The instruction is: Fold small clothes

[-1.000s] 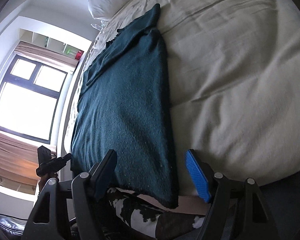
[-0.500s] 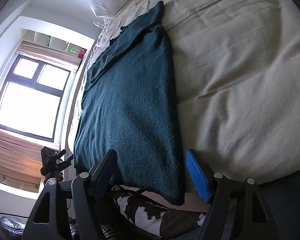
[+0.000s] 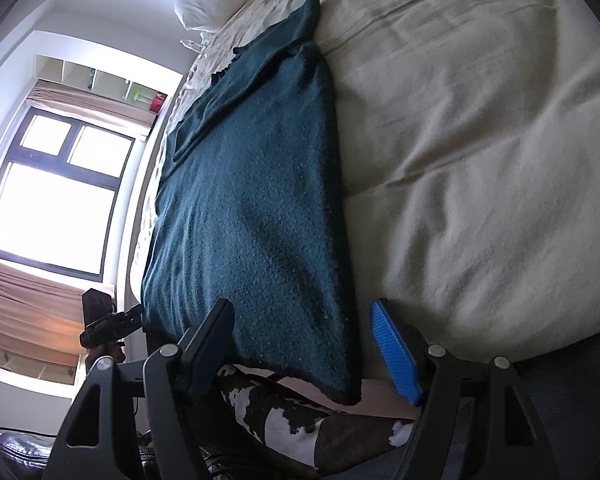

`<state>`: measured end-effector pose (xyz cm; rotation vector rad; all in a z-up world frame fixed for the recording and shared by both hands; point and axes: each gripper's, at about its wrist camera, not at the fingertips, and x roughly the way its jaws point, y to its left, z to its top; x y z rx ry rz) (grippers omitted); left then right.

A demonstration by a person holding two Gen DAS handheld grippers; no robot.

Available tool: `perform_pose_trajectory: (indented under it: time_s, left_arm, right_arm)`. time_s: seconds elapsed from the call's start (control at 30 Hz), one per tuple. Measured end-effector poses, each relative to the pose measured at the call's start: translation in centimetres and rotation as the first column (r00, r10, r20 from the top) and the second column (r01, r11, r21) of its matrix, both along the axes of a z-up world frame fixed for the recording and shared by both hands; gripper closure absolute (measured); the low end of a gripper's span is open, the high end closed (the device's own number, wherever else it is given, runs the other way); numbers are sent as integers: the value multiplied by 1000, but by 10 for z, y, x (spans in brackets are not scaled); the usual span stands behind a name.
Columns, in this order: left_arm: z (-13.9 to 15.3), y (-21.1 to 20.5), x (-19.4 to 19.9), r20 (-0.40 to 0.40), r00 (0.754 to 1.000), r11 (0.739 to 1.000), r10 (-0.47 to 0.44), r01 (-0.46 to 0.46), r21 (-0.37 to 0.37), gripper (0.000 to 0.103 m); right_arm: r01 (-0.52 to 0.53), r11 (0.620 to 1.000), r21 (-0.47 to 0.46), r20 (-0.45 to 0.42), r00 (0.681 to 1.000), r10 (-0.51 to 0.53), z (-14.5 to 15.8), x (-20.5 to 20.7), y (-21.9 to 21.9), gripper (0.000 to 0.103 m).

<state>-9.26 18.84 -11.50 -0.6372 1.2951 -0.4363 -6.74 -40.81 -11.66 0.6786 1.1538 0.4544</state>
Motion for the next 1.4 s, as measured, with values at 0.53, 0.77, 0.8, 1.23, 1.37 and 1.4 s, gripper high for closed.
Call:
perform_pose_trajectory:
  time_s: [0.53,0.77,0.8,1.23,1.37,1.4]
  left_arm:
    - [-2,-6,-7,7,1000,1000,-4,4,31,94]
    - [-4,-14,-8,7,1000,999,-31,30,41,97]
    - [-4,-14,-8,8,1000,999,-29,29,42,97]
    - [33,-20,-12,128,992,1000,-5,7,-16,99]
    - [51,-16,-7,177,984,996,24,-9,-89,99]
    - [56,-15,-6,189,981,993,34,-12,-114,99]
  right_arm:
    - [-18,998,-57,-104,995,12,-16,-1,-6,31]
    - [-73,997,-38,-137,988,67,-25,-7,9,46]
    - [-74,997,-36,-140,988,68,-25,-8,10,49]
    - [-66,997,43,-12,998,67,14,-3,13,95]
    - [-70,991,113,76,995,61,43,0,11,95]
    - [-69,990,127,98,994,57,50,1,11,95]
